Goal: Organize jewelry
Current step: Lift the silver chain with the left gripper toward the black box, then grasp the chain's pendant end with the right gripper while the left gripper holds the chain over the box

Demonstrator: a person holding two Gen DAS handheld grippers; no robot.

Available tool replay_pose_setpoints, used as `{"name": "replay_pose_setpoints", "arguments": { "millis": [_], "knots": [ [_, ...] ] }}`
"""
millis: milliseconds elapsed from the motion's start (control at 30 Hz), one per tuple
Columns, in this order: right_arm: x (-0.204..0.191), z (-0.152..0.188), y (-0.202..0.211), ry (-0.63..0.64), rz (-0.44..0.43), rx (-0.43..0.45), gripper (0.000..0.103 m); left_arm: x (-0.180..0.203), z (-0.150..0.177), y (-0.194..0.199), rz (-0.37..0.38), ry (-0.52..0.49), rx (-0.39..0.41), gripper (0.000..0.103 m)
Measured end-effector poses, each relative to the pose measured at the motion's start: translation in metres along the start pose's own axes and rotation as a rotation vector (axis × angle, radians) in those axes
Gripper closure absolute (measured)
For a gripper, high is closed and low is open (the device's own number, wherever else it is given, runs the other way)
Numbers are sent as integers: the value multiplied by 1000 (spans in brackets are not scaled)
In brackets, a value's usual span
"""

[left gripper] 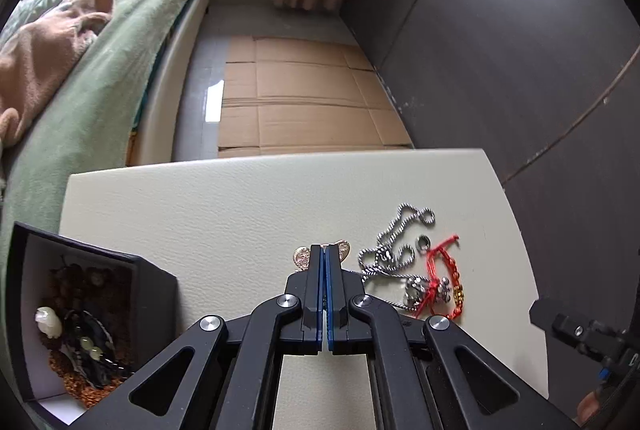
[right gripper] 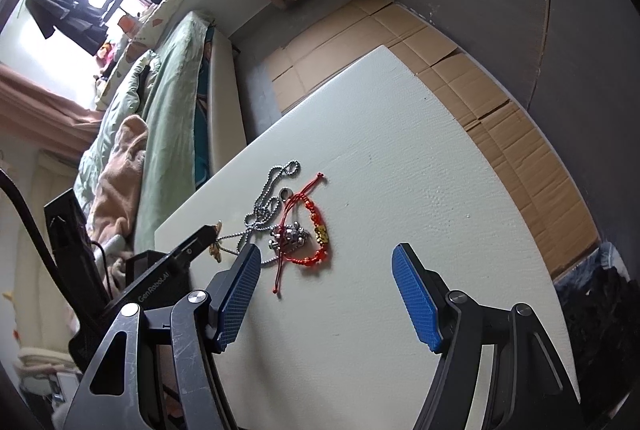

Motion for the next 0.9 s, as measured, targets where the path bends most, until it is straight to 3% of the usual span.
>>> {"name": "replay_pose_setpoints", "arguments": {
  "millis": [200, 433, 533, 700, 900],
  "knots": [
    [-3, 2, -6, 14, 4, -11, 33, -16, -8, 15, -34, 61, 61, 103],
    [-10, 3, -27, 25, 9, -54, 33, -15, -7, 40, -91, 5, 160, 103],
    [-14, 2, -34, 28, -6, -60, 36, -22, -4, 50, -61, 7, 166, 103],
    [-32, 3, -42, 49, -120, -52, 44, -34, -2, 74, -11, 29, 198, 103],
    [-45, 14, -72, 13, -170, -129, 44, -45, 0, 113, 46, 42, 261, 103]
  ]
}}
Point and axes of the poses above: each gripper's, at about its wrist camera, not at the fingertips, and y roughly against the way its jaws point, x to its right, z to its underside, the point moved 1 cm from there along -y, roughly the way its jaws point, and after that the axes turned 12 degrees about -z, right-handed, at the moved point
